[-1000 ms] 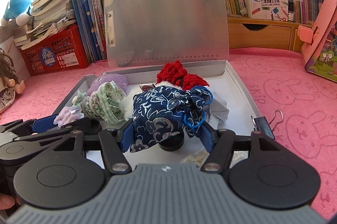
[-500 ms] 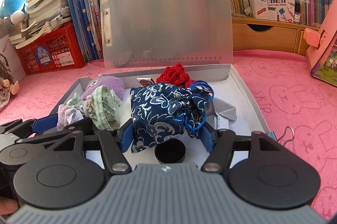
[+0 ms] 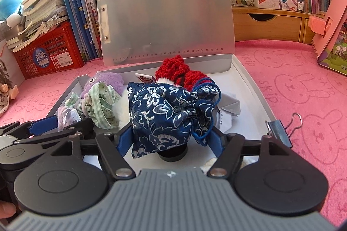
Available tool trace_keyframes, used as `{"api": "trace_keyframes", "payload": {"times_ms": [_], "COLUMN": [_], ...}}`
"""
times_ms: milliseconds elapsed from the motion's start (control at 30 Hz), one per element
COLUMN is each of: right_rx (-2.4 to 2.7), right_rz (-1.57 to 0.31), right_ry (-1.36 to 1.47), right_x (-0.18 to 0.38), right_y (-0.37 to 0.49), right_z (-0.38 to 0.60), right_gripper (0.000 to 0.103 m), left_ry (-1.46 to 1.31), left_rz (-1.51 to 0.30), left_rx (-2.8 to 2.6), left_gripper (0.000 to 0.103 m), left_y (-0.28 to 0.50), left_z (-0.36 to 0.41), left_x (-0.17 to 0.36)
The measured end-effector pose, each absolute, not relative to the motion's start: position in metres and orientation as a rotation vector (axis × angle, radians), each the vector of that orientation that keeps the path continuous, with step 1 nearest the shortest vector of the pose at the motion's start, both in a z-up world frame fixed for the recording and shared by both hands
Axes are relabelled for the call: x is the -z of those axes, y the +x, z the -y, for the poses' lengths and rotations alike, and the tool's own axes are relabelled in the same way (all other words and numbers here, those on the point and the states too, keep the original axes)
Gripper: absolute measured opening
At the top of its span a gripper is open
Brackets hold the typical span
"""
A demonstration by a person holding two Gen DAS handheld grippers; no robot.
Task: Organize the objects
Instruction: 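Open both tools to release the tissue bundle and pouch in the box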
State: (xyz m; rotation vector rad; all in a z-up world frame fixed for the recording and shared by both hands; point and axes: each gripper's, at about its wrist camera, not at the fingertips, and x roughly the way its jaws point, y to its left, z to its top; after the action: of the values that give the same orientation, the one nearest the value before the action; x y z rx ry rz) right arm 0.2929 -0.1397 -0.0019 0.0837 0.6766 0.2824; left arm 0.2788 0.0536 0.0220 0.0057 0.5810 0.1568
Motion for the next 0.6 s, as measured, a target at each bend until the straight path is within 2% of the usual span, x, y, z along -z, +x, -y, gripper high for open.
{"api": "trace_keyframes", "payload": {"times_ms": [167,600], "right_rx": [-0.274,-0.281], "right_rz": [-0.685,-0.701], "right_ry": [0.075,0.102], "right_x": [0.003,0.000], "right_y": [0.290,0.283], "right_z": [0.139,0.149], "right_gripper": [0.085,0.092], "left_ry": [0.020,0.034], "left_rz": [-0.581,-0.583], "left_rx": [-0.148,-0.136], "left_gripper": [0.072,0.082], "left_y": [0.276,0.265], "left_z": [-0.051,-0.047], "left_x": [-0.022,-0.020]}}
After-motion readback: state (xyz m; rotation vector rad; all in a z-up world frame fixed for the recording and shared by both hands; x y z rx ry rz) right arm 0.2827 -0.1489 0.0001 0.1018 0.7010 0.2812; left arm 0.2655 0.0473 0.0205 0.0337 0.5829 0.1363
